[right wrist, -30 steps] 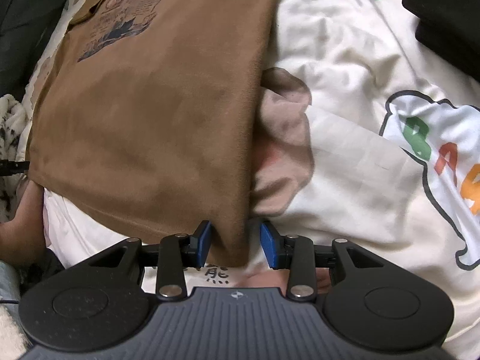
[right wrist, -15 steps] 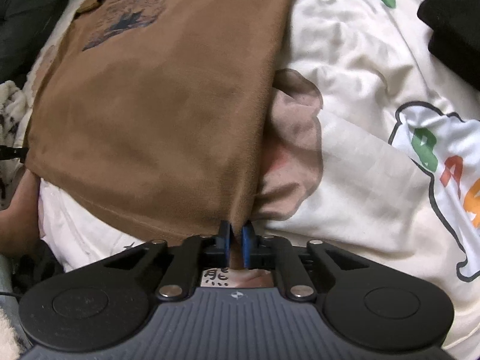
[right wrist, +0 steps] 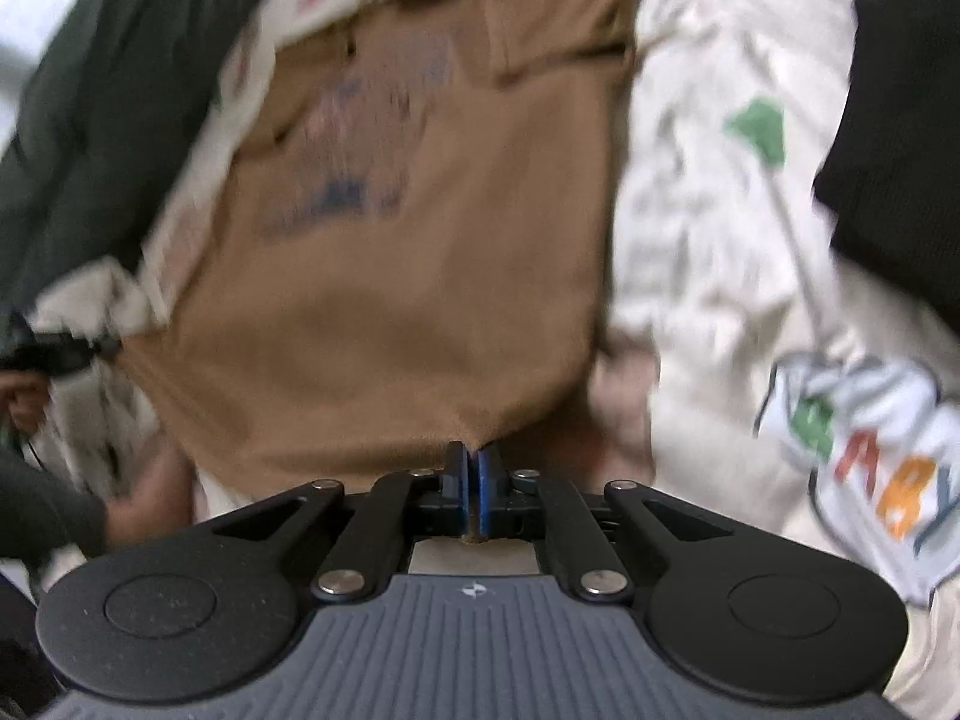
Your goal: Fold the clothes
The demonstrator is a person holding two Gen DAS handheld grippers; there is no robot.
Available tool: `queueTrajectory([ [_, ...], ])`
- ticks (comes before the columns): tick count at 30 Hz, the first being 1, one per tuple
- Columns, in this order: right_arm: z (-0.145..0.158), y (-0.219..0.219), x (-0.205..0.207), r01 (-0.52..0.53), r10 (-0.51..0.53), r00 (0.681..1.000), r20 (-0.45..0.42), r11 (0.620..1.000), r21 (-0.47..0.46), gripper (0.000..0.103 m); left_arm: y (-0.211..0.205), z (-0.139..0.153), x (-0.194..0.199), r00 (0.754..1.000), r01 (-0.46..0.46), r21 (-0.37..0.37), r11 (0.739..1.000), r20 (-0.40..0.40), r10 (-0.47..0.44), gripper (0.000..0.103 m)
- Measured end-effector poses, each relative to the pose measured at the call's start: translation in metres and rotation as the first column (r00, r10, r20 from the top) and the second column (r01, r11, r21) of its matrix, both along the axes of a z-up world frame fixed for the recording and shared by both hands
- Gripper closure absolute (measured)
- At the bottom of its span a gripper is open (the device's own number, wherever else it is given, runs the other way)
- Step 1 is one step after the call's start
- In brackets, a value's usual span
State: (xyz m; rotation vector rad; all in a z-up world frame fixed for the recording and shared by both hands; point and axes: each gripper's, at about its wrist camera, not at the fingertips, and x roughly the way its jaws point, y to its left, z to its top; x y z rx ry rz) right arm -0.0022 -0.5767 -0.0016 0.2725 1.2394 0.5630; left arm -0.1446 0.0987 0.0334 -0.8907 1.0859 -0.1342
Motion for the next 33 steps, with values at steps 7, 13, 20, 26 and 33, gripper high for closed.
queueTrajectory([
  [7, 0.021, -0.004, 0.033, 0.055, -0.063, 0.993, 0.100, 0.995, 0.086, 0.100, 0.024, 0.021, 0.099, 0.988, -0.057, -0.075, 0.996, 0.140, 0.067, 0.100],
  [13, 0.038, -0.003, 0.054, 0.086, -0.107, 0.978, 0.180, 0.989, 0.121, 0.101, 0.029, 0.019, 0.151, 0.974, -0.115, -0.099, 0.988, 0.186, 0.132, 0.100],
  [20, 0.042, -0.001, 0.090, 0.143, -0.171, 0.955, 0.244, 0.981, 0.130, 0.101, 0.025, 0.021, 0.192, 0.967, -0.107, -0.090, 0.990, 0.222, 0.125, 0.100],
  [26, 0.037, -0.001, 0.123, 0.157, -0.180, 0.950, 0.256, 0.981, 0.110, 0.101, 0.024, 0.015, 0.237, 0.967, -0.102, -0.065, 0.993, 0.227, 0.114, 0.100],
  [33, 0.037, 0.002, 0.167, 0.172, -0.187, 0.942, 0.277, 0.982, 0.077, 0.101, 0.021, 0.006, 0.303, 0.967, -0.074, -0.026, 0.997, 0.244, 0.078, 0.100],
])
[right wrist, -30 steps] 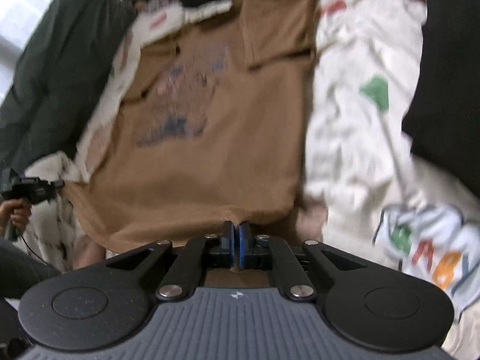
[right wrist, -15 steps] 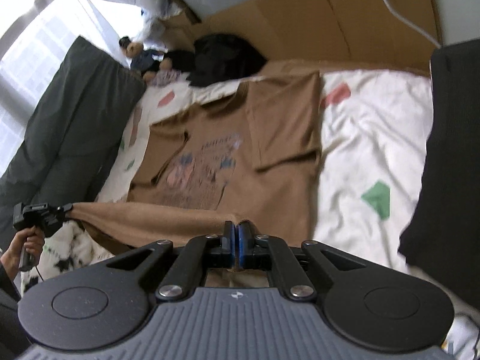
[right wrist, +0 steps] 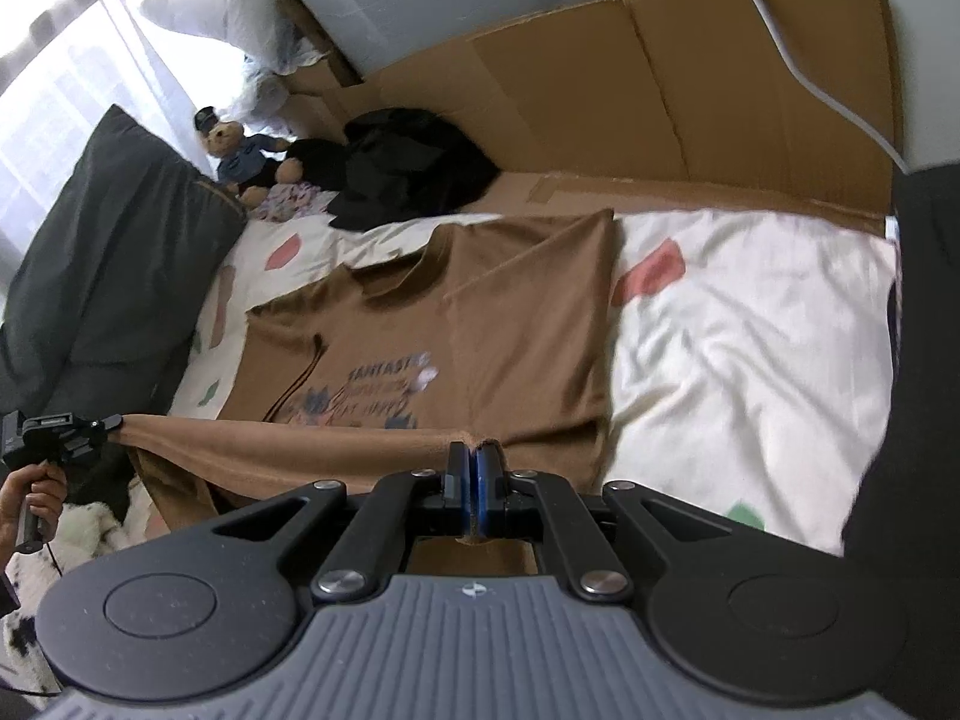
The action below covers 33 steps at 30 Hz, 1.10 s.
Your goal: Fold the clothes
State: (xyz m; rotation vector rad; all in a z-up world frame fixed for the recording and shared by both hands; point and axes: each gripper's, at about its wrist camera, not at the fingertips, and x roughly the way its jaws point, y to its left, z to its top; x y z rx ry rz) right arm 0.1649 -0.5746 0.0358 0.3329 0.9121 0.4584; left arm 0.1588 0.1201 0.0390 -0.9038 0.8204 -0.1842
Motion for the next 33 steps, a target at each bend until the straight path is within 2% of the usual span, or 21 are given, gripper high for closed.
queueTrajectory([
  [7, -0.006, 0.007, 0.050, 0.026, -0.026, 1.000, 0.000, 0.998, -0.050, 0.101, -0.004, -0.007, 0.072, 1.000, 0.025, 0.055, 0.998, 0.000, -0.025, 0.100],
  [13, -0.008, 0.014, 0.086, 0.047, -0.046, 0.999, 0.008, 0.996, -0.080, 0.101, -0.009, -0.002, 0.118, 0.999, 0.014, 0.088, 0.996, 0.028, -0.017, 0.100],
  [20, -0.010, 0.020, 0.132, 0.086, -0.085, 0.996, 0.016, 0.992, -0.094, 0.101, -0.002, -0.004, 0.146, 0.997, -0.067, 0.095, 0.993, 0.031, 0.064, 0.100],
  [28, -0.016, 0.055, 0.181, 0.076, -0.074, 0.997, 0.021, 0.989, -0.128, 0.101, 0.004, -0.021, 0.172, 0.990, -0.141, 0.115, 0.983, 0.001, 0.142, 0.100],
  [33, -0.025, 0.069, 0.208, 0.090, -0.089, 0.996, 0.017, 0.984, -0.156, 0.101, 0.002, -0.032, 0.193, 0.990, -0.138, 0.130, 0.982, -0.013, 0.141, 0.100],
])
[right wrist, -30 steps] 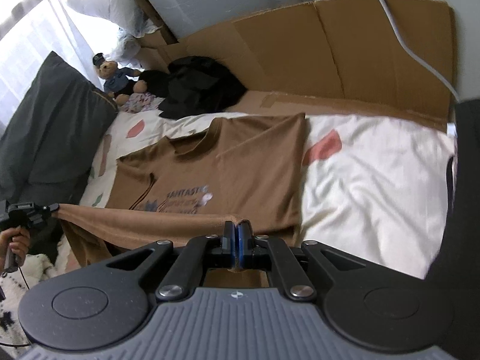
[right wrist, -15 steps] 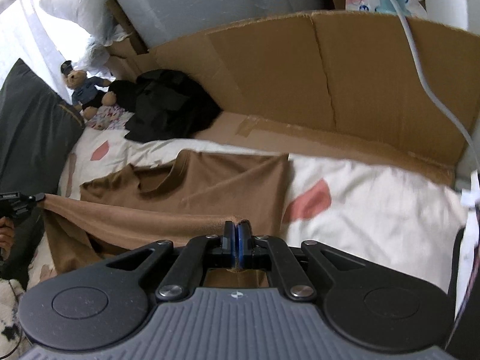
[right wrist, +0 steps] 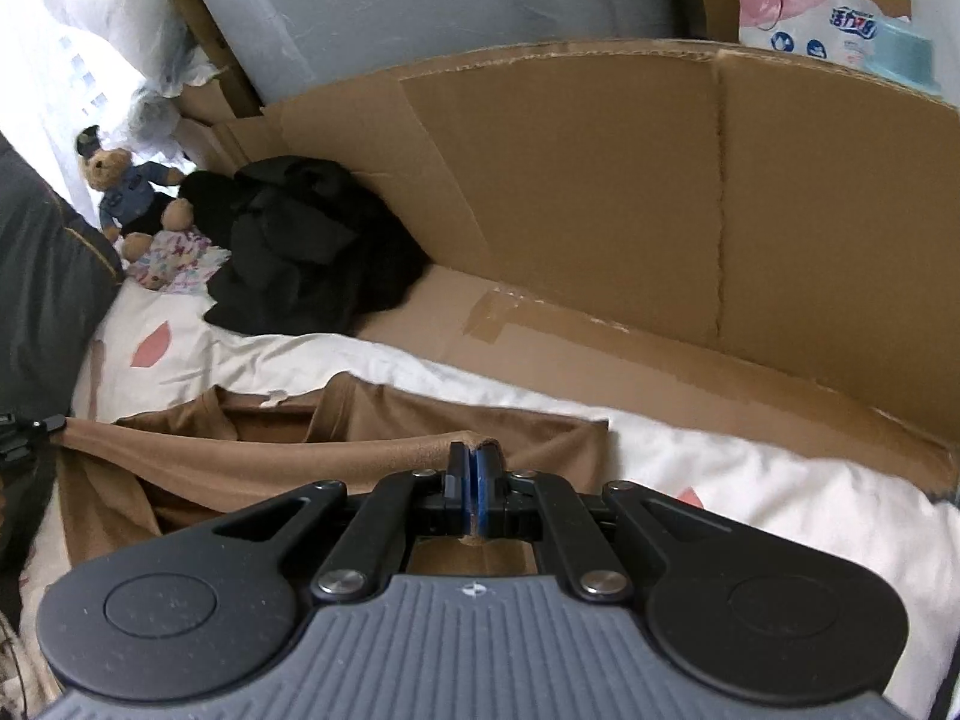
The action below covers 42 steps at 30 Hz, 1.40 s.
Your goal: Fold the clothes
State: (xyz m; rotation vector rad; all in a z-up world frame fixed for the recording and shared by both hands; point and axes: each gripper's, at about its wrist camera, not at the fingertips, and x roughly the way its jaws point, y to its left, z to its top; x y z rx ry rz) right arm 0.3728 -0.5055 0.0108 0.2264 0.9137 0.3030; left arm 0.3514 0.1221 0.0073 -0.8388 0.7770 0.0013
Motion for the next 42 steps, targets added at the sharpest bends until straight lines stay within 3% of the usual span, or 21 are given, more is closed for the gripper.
queueTrajectory([
  [18, -0.053, 0.001, 0.058, 0.088, -0.090, 0.994, -0.067, 0.996, -0.035, 0.100, 0.000, -0.050, 0.046, 0.996, -0.081, -0.024, 0.996, -0.050, 0.080, 0.097],
  [22, -0.054, 0.000, 0.052, 0.116, -0.116, 0.992, -0.047, 0.993, 0.013, 0.097, -0.008, -0.038, 0.045, 0.999, -0.032, 0.039, 0.999, -0.013, 0.032, 0.090],
  [26, -0.043, -0.001, 0.042, 0.093, -0.093, 0.996, -0.010, 0.995, 0.031, 0.096, -0.007, -0.026, 0.036, 0.998, -0.047, 0.054, 0.997, 0.033, 0.045, 0.076],
  [28, -0.036, -0.004, 0.038, 0.086, -0.086, 0.996, 0.005, 0.996, 0.038, 0.095, -0.009, -0.018, 0.031, 0.998, -0.041, 0.105, 0.994, 0.049, 0.036, 0.074],
  [30, -0.030, -0.008, 0.035, 0.099, -0.100, 0.995, 0.021, 0.995, 0.027, 0.087, -0.011, -0.015, 0.024, 0.998, -0.025, 0.126, 0.992, 0.065, 0.016, 0.074],
  [32, -0.025, -0.016, 0.032, 0.128, -0.130, 0.991, 0.033, 0.991, 0.046, 0.065, -0.015, -0.013, 0.017, 0.998, -0.002, 0.160, 0.987, 0.067, -0.009, 0.073],
  [33, -0.023, -0.021, 0.030, 0.141, -0.143, 0.989, 0.038, 0.988, 0.060, 0.061, -0.016, -0.013, 0.014, 0.998, 0.010, 0.179, 0.984, 0.061, -0.021, 0.073],
  [36, -0.019, -0.027, 0.023, 0.147, -0.150, 0.987, 0.052, 0.988, 0.056, 0.061, -0.021, -0.014, 0.006, 0.998, 0.035, 0.234, 0.971, 0.041, -0.046, 0.072],
  [42, -0.024, -0.016, 0.011, 0.061, -0.057, 0.996, 0.073, 0.996, -0.064, 0.061, -0.028, -0.016, 0.002, 0.996, 0.072, 0.329, 0.941, 0.025, -0.085, 0.070],
])
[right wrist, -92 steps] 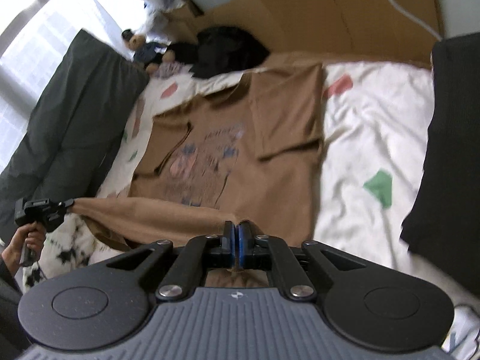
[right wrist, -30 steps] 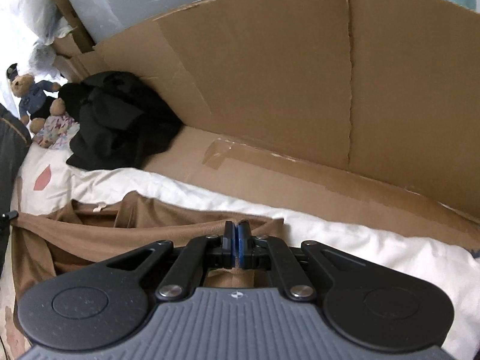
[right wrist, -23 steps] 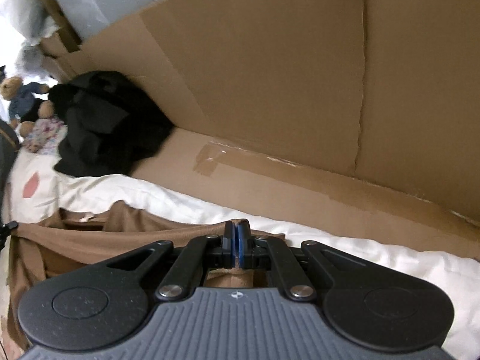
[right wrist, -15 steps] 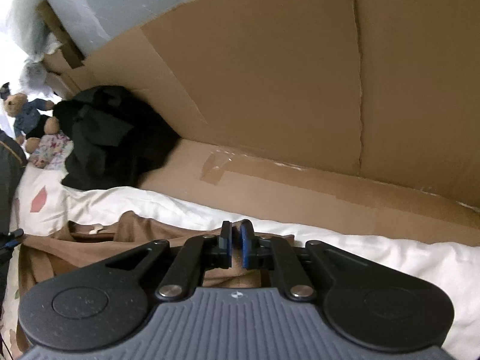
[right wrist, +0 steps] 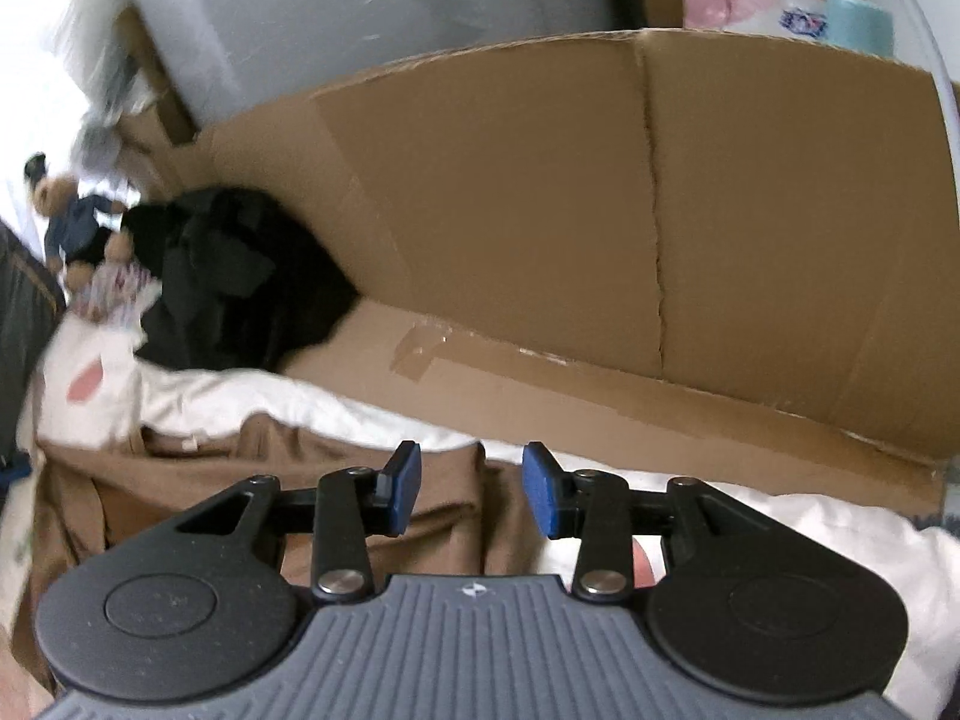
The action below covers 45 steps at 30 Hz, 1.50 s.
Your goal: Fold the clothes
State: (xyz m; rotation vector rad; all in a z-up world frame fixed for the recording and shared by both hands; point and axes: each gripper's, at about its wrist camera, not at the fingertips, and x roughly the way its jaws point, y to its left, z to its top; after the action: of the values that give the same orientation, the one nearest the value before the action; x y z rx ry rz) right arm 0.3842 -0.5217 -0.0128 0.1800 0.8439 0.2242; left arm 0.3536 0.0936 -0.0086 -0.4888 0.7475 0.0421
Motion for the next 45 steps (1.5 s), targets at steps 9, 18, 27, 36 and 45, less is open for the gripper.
queueTrajectory([
  [9, -0.019, 0.016, -0.007, -0.082, 0.080, 0.997, -0.021, 0.991, -0.104, 0.061, -0.026, -0.003, 0.011, 0.995, 0.094, 0.201, 0.975, 0.009, -0.098, 0.063],
  [18, -0.020, 0.036, 0.004, -0.096, 0.094, 0.995, -0.018, 0.984, -0.153, 0.061, -0.015, -0.015, 0.026, 0.998, 0.067, 0.091, 0.994, -0.005, -0.067, 0.083],
  [27, -0.032, 0.049, 0.010, -0.152, 0.144, 0.988, -0.056, 0.969, -0.192, 0.101, -0.020, -0.014, 0.032, 0.996, 0.086, 0.119, 0.989, -0.018, -0.085, 0.099],
  [36, -0.019, 0.037, 0.020, -0.090, 0.089, 0.996, -0.016, 0.987, -0.134, 0.102, -0.016, -0.010, 0.046, 0.996, 0.086, 0.138, 0.987, -0.035, -0.082, 0.100],
  [45, -0.016, 0.029, 0.030, -0.054, 0.054, 0.999, -0.007, 0.992, -0.117, 0.103, -0.007, -0.002, 0.064, 0.997, 0.070, 0.127, 0.989, -0.021, -0.068, 0.103],
])
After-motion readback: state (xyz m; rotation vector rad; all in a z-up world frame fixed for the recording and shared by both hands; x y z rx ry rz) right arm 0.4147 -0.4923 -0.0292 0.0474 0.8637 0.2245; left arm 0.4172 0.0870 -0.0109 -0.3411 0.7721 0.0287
